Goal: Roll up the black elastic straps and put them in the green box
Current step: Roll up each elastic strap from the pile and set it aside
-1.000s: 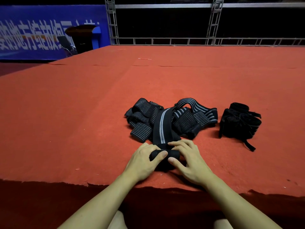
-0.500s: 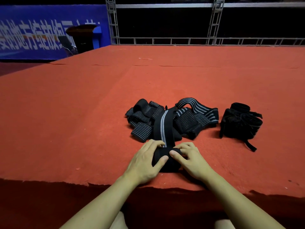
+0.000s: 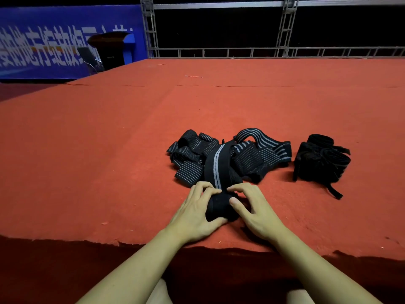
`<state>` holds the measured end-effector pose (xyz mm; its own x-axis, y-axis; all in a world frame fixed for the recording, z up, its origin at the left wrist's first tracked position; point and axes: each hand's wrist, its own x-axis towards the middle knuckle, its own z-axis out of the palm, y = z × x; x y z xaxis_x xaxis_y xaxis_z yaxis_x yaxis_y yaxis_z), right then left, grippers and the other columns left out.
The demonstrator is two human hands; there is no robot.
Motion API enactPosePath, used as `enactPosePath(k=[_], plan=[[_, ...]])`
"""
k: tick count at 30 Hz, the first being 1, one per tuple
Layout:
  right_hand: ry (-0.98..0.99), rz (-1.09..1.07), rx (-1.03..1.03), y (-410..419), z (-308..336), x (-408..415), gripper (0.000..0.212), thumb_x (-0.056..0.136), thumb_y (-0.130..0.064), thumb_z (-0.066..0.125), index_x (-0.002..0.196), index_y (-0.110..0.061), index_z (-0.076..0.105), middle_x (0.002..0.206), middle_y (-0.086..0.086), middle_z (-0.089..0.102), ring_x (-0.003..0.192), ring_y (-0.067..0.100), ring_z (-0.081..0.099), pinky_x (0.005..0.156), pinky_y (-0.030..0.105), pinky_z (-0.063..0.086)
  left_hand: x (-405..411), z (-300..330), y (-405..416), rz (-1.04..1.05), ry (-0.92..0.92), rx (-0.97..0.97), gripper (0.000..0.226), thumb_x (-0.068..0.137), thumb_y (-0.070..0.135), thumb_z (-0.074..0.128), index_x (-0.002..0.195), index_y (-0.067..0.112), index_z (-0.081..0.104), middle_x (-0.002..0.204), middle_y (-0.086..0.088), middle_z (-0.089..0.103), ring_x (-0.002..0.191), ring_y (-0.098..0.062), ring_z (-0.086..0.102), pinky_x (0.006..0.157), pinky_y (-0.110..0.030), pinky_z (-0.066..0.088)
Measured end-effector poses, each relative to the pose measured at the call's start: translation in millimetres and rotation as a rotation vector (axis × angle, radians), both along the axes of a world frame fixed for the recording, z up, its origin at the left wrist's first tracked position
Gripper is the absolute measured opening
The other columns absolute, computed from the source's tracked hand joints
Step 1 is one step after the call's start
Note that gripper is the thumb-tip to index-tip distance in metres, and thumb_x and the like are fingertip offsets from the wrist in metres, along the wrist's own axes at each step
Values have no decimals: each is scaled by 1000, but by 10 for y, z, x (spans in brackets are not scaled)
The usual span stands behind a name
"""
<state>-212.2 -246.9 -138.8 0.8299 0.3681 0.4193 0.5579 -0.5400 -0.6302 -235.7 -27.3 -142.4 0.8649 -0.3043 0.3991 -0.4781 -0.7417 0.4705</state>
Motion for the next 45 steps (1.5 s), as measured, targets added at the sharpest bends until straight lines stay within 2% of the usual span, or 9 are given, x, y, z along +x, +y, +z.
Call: enactPosePath(k=[3, 7, 12, 17, 23, 29, 36, 42, 45], plan=[[-30, 36, -44, -12, 3, -10, 39, 96, -55, 55, 128, -33, 57, 129, -21, 55, 124, 9, 50, 108, 39, 41, 19, -9, 15, 9, 33, -55, 66, 80, 61, 72, 137, 34, 53, 124, 20, 41, 121, -2, 45, 105, -24, 41], [-53, 70, -103, 9, 2, -21, 52, 90, -60, 66, 135, -35, 52, 134, -24, 51, 125, 4, 48, 108, 34, 41, 38, 7, 33, 36, 96, -131, 64, 78, 68, 67, 133, 36, 58, 120, 24, 47, 118, 2, 50, 103, -23, 43], [-6, 18, -83, 4, 1, -19, 63, 85, -72, 62, 136, -37, 54, 132, -26, 54, 127, 1, 46, 111, 35, 39, 58, -11, 42, 62, 115, -164, 62, 78, 76, 66, 126, 37, 63, 114, 22, 56, 114, 0, 54, 101, -22, 43], [18, 11, -85, -1, -18, -12, 59, 83, -76, 58, 133, -46, 53, 129, -28, 53, 129, 2, 44, 112, 37, 38, 41, 13, 49, 98, 138, -193, 51, 81, 73, 60, 116, 36, 64, 108, 21, 64, 106, 0, 57, 98, -28, 46], [37, -18, -51, -7, -25, -10, 46, 79, -71, 63, 118, -49, 55, 118, -30, 52, 124, -3, 44, 109, 30, 39, 23, 37, 56, 91, 182, -237, 45, 83, 71, 60, 113, 37, 62, 105, 19, 67, 101, -4, 62, 93, -36, 50], [-20, -1, -78, -7, -59, 14, 44, 86, -68, 62, 113, -33, 62, 119, -23, 59, 120, 5, 49, 105, 37, 40, -3, 71, 39, 88, 197, -270, 52, 82, 75, 55, 106, 31, 67, 97, 14, 68, 95, -7, 63, 89, -36, 50], [16, 1, -59, 8, -35, 14, 46, 88, -68, 57, 114, -31, 63, 116, -22, 60, 114, 7, 53, 101, 31, 43, 8, 47, 37, 60, 151, -252, 52, 91, 71, 50, 115, 27, 64, 109, 17, 56, 108, -5, 57, 96, -33, 48], [30, -33, -69, 0, -24, 26, 64, 90, -81, 40, 102, -24, 66, 100, -17, 62, 100, 10, 53, 91, 37, 45, -25, 89, 32, 24, 125, -266, 44, 94, 63, 52, 126, 33, 58, 119, 20, 57, 118, -5, 56, 102, -33, 46], [41, -47, -66, 0, -30, 35, 62, 91, -81, 39, 94, -24, 65, 94, -17, 61, 97, 11, 52, 89, 37, 45, -64, 120, 21, -3, 119, -260, 45, 95, 57, 54, 135, 38, 51, 126, 20, 53, 121, -6, 55, 101, -34, 48]])
